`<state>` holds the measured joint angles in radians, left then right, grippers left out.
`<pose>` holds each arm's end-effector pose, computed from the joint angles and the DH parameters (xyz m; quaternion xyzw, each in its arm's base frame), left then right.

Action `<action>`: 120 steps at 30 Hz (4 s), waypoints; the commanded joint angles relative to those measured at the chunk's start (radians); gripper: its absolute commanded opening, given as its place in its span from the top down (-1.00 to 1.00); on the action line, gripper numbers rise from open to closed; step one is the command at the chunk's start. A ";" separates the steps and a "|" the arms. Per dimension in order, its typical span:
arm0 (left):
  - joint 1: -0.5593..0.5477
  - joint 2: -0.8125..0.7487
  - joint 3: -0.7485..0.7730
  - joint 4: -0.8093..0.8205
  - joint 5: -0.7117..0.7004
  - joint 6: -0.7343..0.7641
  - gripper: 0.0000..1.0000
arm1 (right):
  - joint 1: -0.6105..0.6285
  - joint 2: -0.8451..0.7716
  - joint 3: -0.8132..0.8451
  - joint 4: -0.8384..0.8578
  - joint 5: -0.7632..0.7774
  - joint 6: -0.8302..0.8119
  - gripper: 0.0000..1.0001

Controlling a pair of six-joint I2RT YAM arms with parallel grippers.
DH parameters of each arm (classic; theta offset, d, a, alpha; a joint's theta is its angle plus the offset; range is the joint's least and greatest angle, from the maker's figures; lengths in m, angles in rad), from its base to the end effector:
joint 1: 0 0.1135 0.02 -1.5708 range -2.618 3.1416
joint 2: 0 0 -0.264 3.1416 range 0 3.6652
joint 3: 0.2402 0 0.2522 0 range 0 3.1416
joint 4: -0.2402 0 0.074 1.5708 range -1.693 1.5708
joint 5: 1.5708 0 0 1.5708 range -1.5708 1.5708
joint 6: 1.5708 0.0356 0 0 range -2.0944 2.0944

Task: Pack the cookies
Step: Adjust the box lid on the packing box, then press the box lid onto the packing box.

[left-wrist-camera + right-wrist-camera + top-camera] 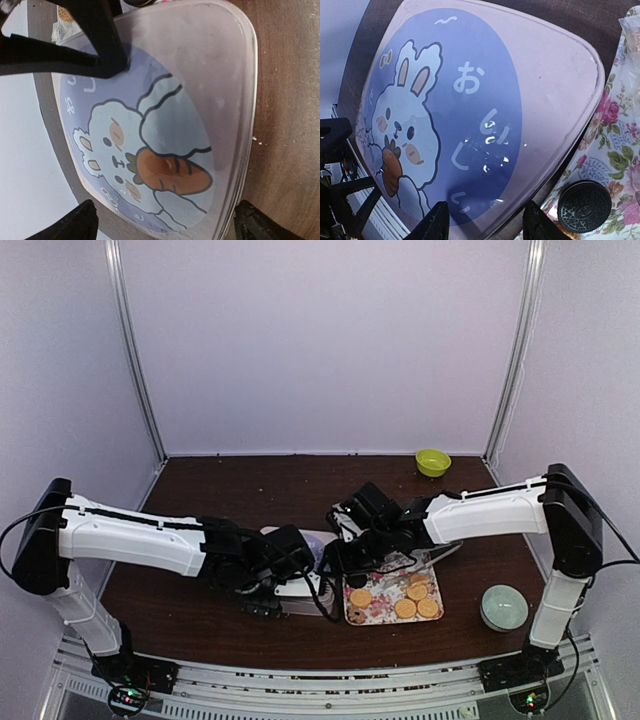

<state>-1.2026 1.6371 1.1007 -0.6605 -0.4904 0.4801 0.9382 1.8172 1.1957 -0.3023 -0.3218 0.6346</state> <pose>0.1298 -0.2899 0.2052 0.6806 0.6689 0.1594 0.2530 0.2176 0.3159 0.1897 -0.1919 0.9174 0.3294 0.1141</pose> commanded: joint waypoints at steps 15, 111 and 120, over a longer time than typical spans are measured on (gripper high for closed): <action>0.450 -0.267 0.021 -0.167 0.510 -0.016 -0.96 | -0.002 0.013 0.074 -0.104 0.019 -0.088 -0.02; 0.603 0.020 -0.020 0.047 0.517 -0.057 -0.61 | 0.015 -0.037 -0.057 -0.149 0.258 -0.148 0.24; 0.601 0.033 0.085 0.014 0.593 -0.071 -0.57 | 0.019 -0.159 0.046 -0.117 0.211 -0.128 -0.03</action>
<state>-0.6006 1.7176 1.1107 -0.6739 0.0414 0.4267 0.9516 1.7084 1.1938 -0.4290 -0.1040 0.4969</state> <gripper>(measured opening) 0.784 0.499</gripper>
